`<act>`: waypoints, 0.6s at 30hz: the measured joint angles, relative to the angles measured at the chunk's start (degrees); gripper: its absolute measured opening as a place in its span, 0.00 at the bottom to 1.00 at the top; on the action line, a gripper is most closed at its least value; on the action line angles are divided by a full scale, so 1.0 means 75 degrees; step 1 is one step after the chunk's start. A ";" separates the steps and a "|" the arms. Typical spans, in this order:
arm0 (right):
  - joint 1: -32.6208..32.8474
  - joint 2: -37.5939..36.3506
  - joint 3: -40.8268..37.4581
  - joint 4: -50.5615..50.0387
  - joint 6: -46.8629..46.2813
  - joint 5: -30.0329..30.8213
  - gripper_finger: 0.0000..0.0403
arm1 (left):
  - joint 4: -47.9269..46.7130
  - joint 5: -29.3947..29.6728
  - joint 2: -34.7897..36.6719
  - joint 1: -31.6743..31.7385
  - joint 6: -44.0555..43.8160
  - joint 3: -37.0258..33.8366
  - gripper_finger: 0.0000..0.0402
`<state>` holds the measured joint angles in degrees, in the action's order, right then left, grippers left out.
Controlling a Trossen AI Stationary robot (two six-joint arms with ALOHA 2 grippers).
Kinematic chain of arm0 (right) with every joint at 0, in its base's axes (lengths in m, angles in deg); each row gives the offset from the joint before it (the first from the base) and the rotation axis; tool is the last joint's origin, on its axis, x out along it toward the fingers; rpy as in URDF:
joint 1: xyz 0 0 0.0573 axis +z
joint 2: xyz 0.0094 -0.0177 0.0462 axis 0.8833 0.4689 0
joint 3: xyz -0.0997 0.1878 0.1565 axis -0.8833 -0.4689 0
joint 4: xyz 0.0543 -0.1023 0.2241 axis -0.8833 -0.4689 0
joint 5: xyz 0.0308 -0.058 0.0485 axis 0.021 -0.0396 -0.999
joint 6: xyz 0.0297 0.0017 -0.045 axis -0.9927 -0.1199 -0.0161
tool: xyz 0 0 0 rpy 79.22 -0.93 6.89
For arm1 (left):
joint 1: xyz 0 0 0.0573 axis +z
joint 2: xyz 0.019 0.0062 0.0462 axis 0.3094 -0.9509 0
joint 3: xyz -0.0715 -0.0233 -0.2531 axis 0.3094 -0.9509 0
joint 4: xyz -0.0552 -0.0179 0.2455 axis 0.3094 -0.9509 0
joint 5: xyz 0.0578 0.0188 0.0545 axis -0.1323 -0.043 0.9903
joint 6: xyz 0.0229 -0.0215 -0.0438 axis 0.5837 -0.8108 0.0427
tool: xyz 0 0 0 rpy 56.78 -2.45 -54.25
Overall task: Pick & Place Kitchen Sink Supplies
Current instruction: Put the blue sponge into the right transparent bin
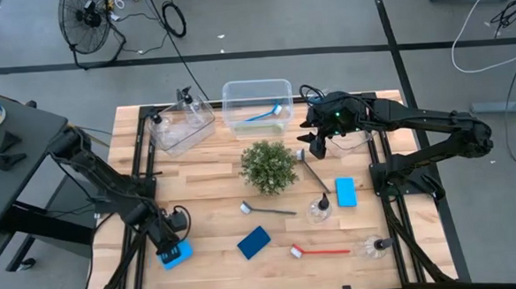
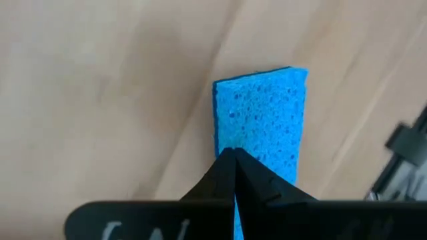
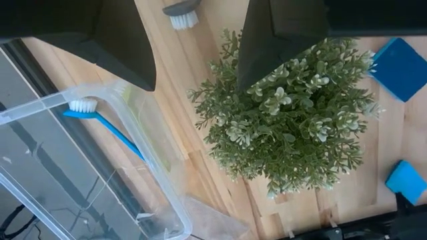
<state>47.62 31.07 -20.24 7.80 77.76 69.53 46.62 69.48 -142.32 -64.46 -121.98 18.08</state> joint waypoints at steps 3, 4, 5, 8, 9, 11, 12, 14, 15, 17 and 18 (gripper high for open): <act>0.0000 0.0000 0.0000 0.0000 -0.0003 0.0000 0.53 | -0.0011 0.0374 0.0116 0.0179 0.0008 0.0000 0.00; 0.0003 0.0000 0.0000 -0.0001 -0.0003 0.0000 0.53 | -0.0007 0.0488 0.0144 0.0246 0.0031 0.0000 0.00; 0.0001 0.0000 0.0000 -0.0001 -0.0003 0.0000 0.53 | -0.0009 0.0584 0.0157 0.0311 0.0094 0.0000 0.00; 0.0001 0.0000 0.0000 0.0000 -0.0006 0.0000 0.53 | -0.0010 0.0666 0.0157 0.0537 0.0320 0.0000 0.00; 0.0003 0.0000 0.0000 0.0000 -0.0007 0.0000 0.53 | 0.0002 0.0669 0.0157 0.0610 0.0399 0.0000 0.00; 0.0003 0.0000 0.0000 0.0000 -0.0009 0.0000 0.53 | 0.0022 0.0669 0.0157 0.0767 0.0571 0.0000 0.00; 0.0003 0.0000 0.0000 -0.0003 -0.0018 0.0000 0.53 | 0.0032 0.0667 0.0157 0.0830 0.0630 0.0000 0.00; 0.0001 0.0000 0.0000 0.0000 -0.0092 -0.0003 0.53 | 0.0035 0.0675 0.0157 0.0942 0.0813 0.0000 0.00; 0.0003 0.0000 0.0000 0.0000 -0.0171 -0.0003 0.53 | 0.0032 0.0673 0.0157 0.0994 0.0892 0.0000 0.00; 0.0000 0.0000 0.0000 0.0000 -0.0234 -0.0006 0.53 | 0.0048 0.0669 0.0157 0.1110 0.1021 0.0000 0.00; 0.0002 0.0000 0.0000 0.0000 -0.0254 -0.0004 0.53 | 0.0029 0.0671 0.0169 0.1168 0.1082 0.0013 0.00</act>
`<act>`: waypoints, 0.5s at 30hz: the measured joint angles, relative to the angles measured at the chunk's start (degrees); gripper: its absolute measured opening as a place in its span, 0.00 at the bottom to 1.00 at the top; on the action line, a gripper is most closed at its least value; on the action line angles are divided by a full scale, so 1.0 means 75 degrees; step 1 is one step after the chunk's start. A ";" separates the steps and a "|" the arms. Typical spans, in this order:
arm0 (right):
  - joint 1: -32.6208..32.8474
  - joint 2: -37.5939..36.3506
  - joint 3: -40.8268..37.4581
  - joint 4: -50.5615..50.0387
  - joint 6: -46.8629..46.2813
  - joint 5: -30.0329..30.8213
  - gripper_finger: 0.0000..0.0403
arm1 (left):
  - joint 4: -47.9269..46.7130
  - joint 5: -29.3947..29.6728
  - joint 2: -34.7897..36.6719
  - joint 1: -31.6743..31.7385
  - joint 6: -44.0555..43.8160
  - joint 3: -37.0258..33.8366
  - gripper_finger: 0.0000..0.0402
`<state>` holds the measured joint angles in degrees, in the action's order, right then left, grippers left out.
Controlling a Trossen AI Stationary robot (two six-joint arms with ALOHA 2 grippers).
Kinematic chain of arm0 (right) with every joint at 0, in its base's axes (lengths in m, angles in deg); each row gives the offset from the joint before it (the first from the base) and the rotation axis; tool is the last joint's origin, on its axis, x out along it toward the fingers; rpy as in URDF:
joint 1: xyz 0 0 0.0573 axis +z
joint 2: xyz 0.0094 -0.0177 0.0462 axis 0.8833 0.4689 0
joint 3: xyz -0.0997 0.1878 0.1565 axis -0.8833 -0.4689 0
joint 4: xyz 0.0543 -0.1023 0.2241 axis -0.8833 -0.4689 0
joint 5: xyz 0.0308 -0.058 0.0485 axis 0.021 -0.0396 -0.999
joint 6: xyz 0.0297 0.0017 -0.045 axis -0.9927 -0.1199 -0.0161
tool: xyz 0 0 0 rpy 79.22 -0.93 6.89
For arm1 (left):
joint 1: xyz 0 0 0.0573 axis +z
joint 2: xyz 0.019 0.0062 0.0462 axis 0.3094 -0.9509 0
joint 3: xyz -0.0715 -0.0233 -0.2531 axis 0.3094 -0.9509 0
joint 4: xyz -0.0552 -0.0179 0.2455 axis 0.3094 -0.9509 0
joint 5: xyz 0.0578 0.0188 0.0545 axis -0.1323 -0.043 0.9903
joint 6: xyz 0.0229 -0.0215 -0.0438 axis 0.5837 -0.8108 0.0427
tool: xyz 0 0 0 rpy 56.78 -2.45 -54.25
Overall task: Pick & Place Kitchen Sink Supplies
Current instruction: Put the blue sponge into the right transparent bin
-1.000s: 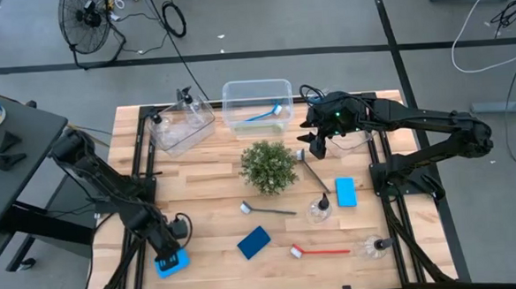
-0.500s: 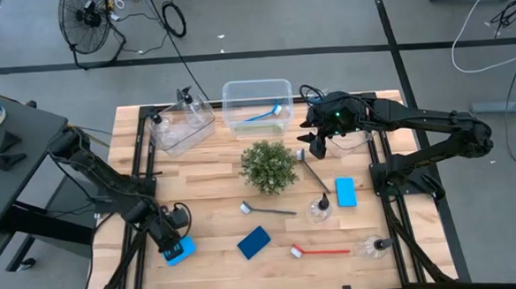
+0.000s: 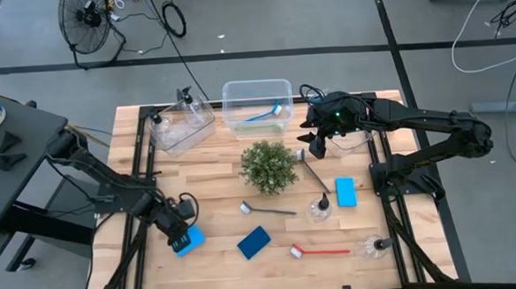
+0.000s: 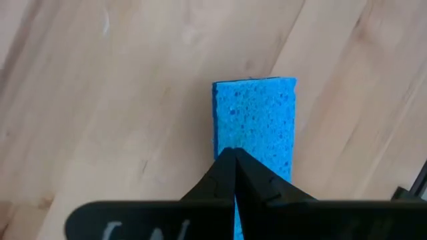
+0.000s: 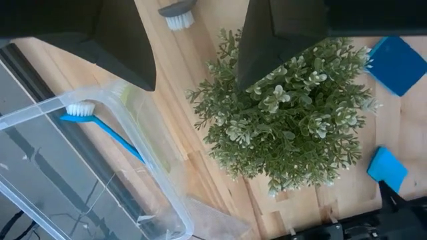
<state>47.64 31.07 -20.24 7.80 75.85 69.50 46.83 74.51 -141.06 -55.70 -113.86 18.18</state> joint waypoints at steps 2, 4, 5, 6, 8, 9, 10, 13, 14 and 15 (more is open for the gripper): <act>-0.0001 0.0000 0.0000 0.0000 -0.0002 -0.0001 0.53 | -0.0038 0.0057 0.0045 0.0092 0.0223 0.0084 0.00; 0.0000 0.0000 0.0000 0.0000 -0.0004 -0.0001 0.53 | -0.0104 0.0136 0.0101 0.0205 0.0430 0.0215 0.00; 0.0001 0.0000 0.0000 0.0000 -0.0005 -0.0001 0.53 | -0.0231 0.0179 0.0135 0.0260 0.0519 0.0275 0.00; -0.0002 0.0000 0.0000 0.0000 -0.0008 0.0002 0.53 | -0.0385 0.0212 0.0147 0.0313 0.0640 0.0347 0.00; 0.0001 0.0000 0.0000 0.0000 -0.0008 -0.0001 0.53 | -0.0671 0.0243 0.0146 0.0420 0.0849 0.0503 0.00; -0.0002 0.0000 0.0000 0.0002 -0.0004 -0.0001 0.53 | -0.0796 0.0253 0.0148 0.0463 0.0920 0.0546 0.00; 0.0000 0.0000 0.0000 0.0003 0.0012 0.0002 0.53 | -0.0862 0.0255 0.0148 0.0500 0.1003 0.0558 0.00; 0.0001 0.0000 0.0000 0.0003 0.0036 0.0002 0.53 | -0.0833 0.0206 0.0146 0.0621 0.1150 0.0564 0.00; 0.0001 0.0000 0.0000 0.0003 0.0039 -0.0001 0.53 | -0.0829 0.0199 0.0146 0.0645 0.1155 0.0564 0.00; -0.0002 0.0000 0.0000 0.0004 0.0046 0.0000 0.53 | -0.0792 0.0197 0.0146 0.0657 0.1188 0.0564 0.00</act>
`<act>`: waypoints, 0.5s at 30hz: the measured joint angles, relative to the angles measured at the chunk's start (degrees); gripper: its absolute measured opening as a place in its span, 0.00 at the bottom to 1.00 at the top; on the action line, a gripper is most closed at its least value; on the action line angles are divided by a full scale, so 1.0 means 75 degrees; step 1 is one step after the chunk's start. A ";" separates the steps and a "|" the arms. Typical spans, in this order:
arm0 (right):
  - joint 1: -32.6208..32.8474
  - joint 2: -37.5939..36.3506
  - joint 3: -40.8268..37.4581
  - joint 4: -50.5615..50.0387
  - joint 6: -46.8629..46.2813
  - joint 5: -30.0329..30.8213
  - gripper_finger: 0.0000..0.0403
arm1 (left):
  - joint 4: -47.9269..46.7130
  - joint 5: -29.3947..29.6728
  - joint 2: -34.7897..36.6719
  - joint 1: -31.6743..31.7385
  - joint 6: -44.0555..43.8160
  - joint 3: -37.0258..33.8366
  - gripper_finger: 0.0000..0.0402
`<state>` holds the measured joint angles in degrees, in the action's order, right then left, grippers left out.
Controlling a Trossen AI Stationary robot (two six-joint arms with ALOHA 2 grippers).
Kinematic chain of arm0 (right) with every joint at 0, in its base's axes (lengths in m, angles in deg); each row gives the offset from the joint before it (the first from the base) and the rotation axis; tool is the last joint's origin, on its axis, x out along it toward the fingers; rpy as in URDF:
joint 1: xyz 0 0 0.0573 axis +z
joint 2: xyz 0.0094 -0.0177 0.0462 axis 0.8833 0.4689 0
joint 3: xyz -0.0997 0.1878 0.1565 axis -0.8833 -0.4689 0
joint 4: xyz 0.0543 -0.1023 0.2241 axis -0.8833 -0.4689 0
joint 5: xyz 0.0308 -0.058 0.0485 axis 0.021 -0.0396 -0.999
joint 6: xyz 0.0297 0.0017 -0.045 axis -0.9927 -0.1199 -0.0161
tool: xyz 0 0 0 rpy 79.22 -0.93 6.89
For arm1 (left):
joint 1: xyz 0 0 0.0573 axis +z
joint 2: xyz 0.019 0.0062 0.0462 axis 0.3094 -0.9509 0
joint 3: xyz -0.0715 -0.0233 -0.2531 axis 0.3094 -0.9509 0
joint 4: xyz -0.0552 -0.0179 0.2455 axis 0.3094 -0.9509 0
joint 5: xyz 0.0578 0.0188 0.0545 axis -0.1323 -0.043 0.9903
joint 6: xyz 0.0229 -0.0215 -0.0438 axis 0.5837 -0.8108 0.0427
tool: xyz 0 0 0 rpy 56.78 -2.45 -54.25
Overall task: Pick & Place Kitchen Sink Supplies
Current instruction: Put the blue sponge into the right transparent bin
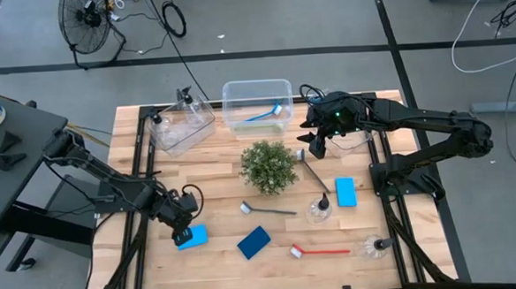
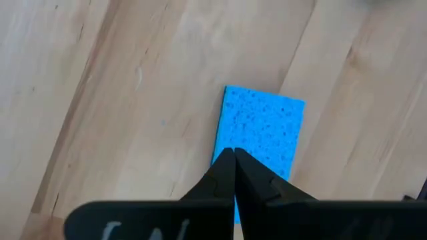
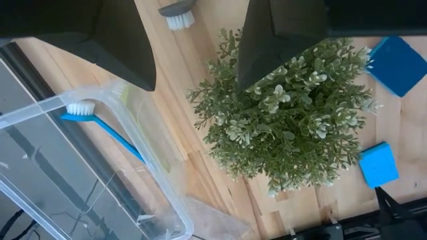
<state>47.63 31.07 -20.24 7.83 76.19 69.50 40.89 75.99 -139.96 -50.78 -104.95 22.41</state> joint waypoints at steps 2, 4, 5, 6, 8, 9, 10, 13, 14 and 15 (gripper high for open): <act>0.0000 0.0000 0.0000 0.0002 0.0011 -0.0001 0.53 | 0.0112 -0.0004 0.0000 0.0032 0.0153 0.0000 0.02; 0.0003 0.0000 0.0000 0.0005 0.0014 -0.0001 0.53 | 0.0120 -0.0003 0.0000 0.0032 0.0208 0.0000 0.04; 0.0000 0.0000 0.0000 0.0003 0.0014 0.0000 0.53 | 0.0129 0.0000 0.0000 0.0032 0.0212 0.0000 0.05; 0.0000 0.0000 0.0000 0.0004 0.0014 0.0001 0.53 | 0.0143 -0.0005 0.0000 0.0032 0.0215 0.0000 0.06; 0.0000 0.0000 0.0000 0.0005 0.0016 0.0001 0.53 | 0.0144 -0.0030 0.0000 0.0032 0.0236 0.0000 0.08; 0.0002 0.0000 0.0000 0.0005 0.0016 -0.0001 0.53 | 0.0148 -0.0060 -0.0002 0.0032 0.0305 0.0000 0.09; 0.0002 0.0000 0.0000 0.0005 0.0016 0.0000 0.53 | 0.0164 -0.0116 -0.0003 0.0032 0.0375 0.0000 0.11; 0.0003 0.0000 0.0000 0.0005 0.0019 -0.0001 0.53 | 0.0214 -0.0203 -0.0024 0.0032 0.0524 0.0000 0.16; 0.0003 0.0000 0.0000 0.0005 0.0019 0.0001 0.53 | 0.0221 -0.0207 -0.0029 0.0032 0.0527 0.0000 0.19; 0.0003 0.0000 0.0000 0.0005 0.0019 0.0001 0.53 | 0.0214 -0.0207 -0.0029 0.0032 0.0525 0.0000 0.22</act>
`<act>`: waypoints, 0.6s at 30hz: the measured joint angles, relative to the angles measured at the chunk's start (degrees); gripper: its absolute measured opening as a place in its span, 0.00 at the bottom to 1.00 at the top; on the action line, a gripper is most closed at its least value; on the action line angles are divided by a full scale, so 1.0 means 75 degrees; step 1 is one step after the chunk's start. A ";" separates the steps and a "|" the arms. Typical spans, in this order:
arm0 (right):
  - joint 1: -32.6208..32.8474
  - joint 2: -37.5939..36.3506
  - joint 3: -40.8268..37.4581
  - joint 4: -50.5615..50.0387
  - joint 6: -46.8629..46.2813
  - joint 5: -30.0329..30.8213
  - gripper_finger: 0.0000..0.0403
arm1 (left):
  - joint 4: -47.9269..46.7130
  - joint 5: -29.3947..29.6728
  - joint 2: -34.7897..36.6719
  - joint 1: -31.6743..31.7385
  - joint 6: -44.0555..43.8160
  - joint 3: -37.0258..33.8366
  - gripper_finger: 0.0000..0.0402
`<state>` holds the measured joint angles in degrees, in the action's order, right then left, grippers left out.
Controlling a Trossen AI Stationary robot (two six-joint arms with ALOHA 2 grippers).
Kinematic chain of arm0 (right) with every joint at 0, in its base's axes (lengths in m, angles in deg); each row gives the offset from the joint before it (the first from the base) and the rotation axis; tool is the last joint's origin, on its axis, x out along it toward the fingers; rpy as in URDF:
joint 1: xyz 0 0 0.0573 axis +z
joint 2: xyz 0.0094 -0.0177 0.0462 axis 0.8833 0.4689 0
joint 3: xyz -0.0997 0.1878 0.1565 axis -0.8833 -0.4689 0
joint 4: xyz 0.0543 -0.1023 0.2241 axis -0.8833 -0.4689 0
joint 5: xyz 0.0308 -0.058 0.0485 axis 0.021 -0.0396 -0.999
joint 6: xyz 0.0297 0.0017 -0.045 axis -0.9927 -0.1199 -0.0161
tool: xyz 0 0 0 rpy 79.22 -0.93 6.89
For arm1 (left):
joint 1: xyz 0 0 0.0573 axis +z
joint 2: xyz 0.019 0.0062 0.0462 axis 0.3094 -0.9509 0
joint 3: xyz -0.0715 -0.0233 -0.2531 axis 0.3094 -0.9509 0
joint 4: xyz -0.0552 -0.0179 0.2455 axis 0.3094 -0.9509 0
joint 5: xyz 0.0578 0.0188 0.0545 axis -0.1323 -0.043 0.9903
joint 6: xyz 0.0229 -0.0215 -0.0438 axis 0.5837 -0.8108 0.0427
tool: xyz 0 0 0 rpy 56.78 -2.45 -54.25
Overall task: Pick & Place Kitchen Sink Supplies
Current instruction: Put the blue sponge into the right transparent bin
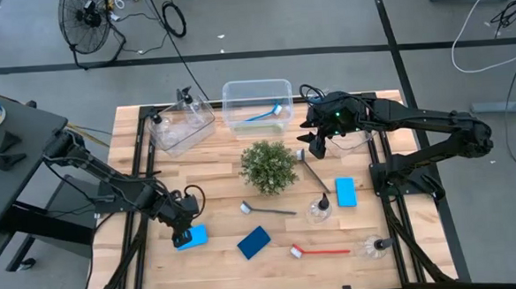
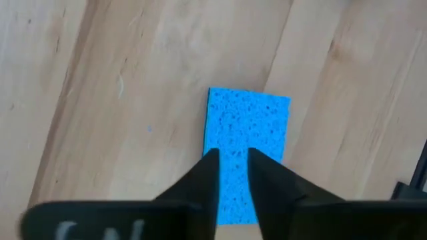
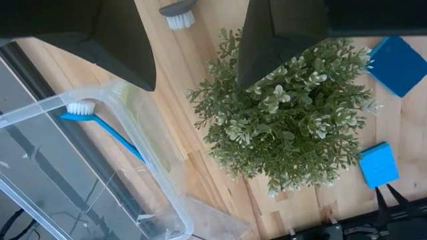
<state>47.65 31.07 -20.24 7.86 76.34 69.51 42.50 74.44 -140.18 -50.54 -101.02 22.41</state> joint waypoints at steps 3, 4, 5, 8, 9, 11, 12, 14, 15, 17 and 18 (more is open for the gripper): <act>0.0000 0.0000 0.0000 0.0000 0.0008 -0.0003 0.53 | -0.0001 0.0009 -0.0003 -0.0002 0.0000 0.0000 0.33; 0.0000 0.0000 0.0000 0.0003 0.0015 -0.0001 0.53 | 0.0002 0.0041 -0.0003 -0.0002 0.0000 0.0000 0.37; 0.0000 0.0000 0.0000 0.0003 0.0022 -0.0001 0.53 | -0.0004 0.0062 -0.0002 -0.0002 0.0003 0.0000 0.42; -0.0003 0.0000 0.0000 0.0003 0.0035 0.0000 0.53 | -0.0031 0.0089 -0.0034 0.0001 0.0006 0.0000 0.54; 0.0000 0.0000 0.0000 0.0005 0.0035 0.0000 0.53 | -0.0030 0.0114 -0.0067 -0.0002 0.0003 0.0000 0.58; 0.0000 0.0000 0.0000 0.0005 0.0046 0.0000 0.53 | 0.0036 0.0119 -0.0130 -0.0002 -0.0004 -0.0046 0.64; -0.0002 0.0000 0.0000 0.0006 0.0044 0.0000 0.53 | 0.0056 0.0117 -0.0187 -0.0002 -0.0069 -0.0103 0.66; -0.0001 0.0000 0.0000 0.0006 0.0045 0.0000 0.53 | 0.0022 0.0107 -0.0325 -0.0002 -0.0337 -0.0250 0.70; -0.0001 0.0000 0.0000 0.0006 0.0046 0.0000 0.53 | 0.0020 0.0101 -0.0375 -0.0002 -0.0436 -0.0301 0.71; 0.0000 0.0000 0.0000 0.0006 0.0044 0.0000 0.53 | 0.0157 0.0065 -0.0458 -0.0002 -0.0493 -0.0359 0.72; 0.0000 0.0000 0.0000 0.0009 0.0044 0.0000 0.53 | 0.0250 0.0064 -0.0474 -0.0002 -0.0517 -0.0409 0.72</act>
<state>47.65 31.07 -20.24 7.93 76.66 69.51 44.38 74.92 -143.74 -50.56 -104.89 19.35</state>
